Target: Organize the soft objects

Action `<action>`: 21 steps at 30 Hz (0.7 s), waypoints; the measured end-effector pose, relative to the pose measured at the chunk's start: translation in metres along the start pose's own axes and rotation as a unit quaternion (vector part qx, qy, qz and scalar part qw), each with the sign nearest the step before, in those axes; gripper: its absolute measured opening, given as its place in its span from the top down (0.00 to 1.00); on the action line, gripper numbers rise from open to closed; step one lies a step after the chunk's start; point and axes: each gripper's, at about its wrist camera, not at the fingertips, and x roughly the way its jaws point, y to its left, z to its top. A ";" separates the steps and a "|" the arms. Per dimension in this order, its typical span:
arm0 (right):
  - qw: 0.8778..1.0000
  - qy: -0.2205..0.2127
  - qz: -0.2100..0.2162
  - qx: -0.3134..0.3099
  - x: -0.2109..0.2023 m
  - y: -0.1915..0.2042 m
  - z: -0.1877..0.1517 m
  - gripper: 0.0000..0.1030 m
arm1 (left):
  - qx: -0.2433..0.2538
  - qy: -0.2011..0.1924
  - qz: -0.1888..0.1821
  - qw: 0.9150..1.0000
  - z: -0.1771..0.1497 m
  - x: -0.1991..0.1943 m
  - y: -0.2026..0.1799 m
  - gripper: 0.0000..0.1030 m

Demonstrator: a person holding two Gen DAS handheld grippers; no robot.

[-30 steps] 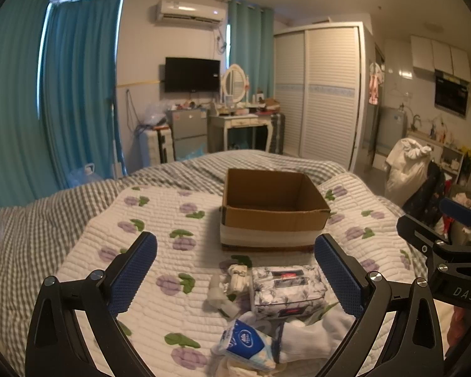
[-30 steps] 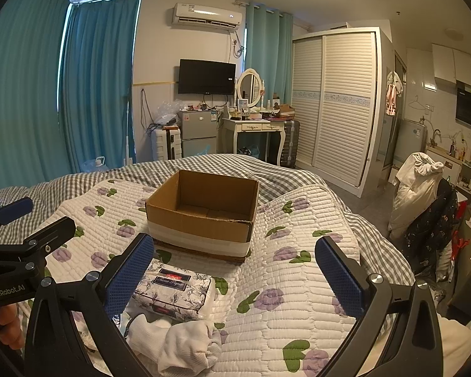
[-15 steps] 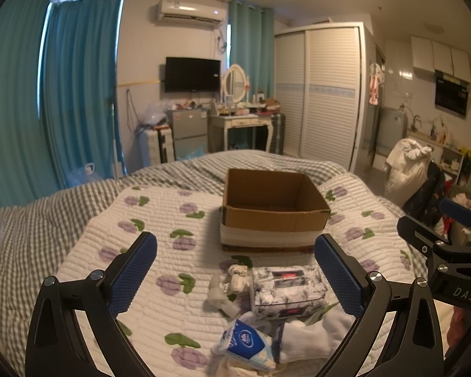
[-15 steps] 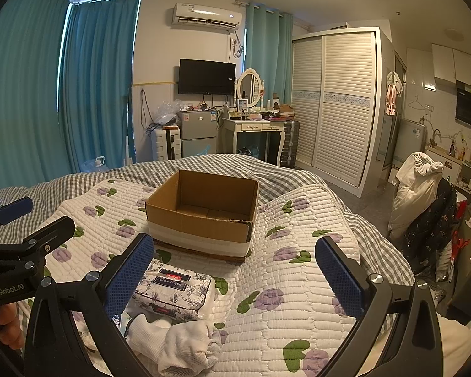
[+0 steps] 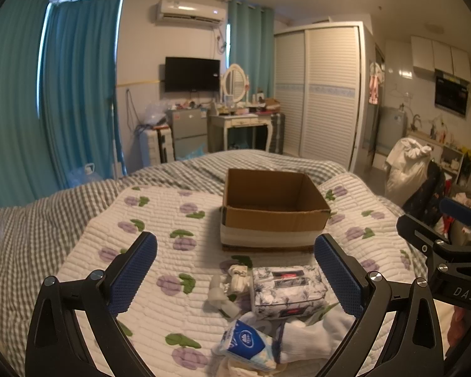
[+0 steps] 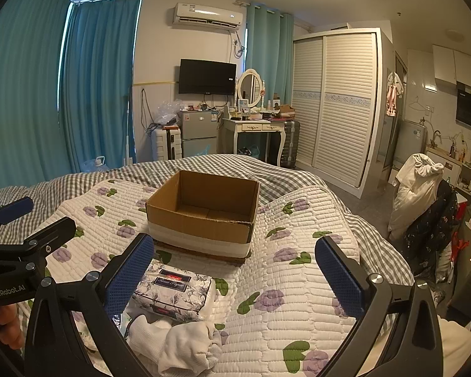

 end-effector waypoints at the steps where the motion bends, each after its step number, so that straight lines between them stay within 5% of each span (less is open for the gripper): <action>1: 1.000 0.000 0.000 0.000 0.000 0.000 0.000 0.00 | 0.000 0.000 0.000 1.000 0.000 0.000 0.000 0.00; 21: 1.000 -0.005 0.003 -0.002 -0.005 0.001 0.002 0.00 | -0.001 -0.005 0.000 1.000 0.001 -0.004 0.001 0.00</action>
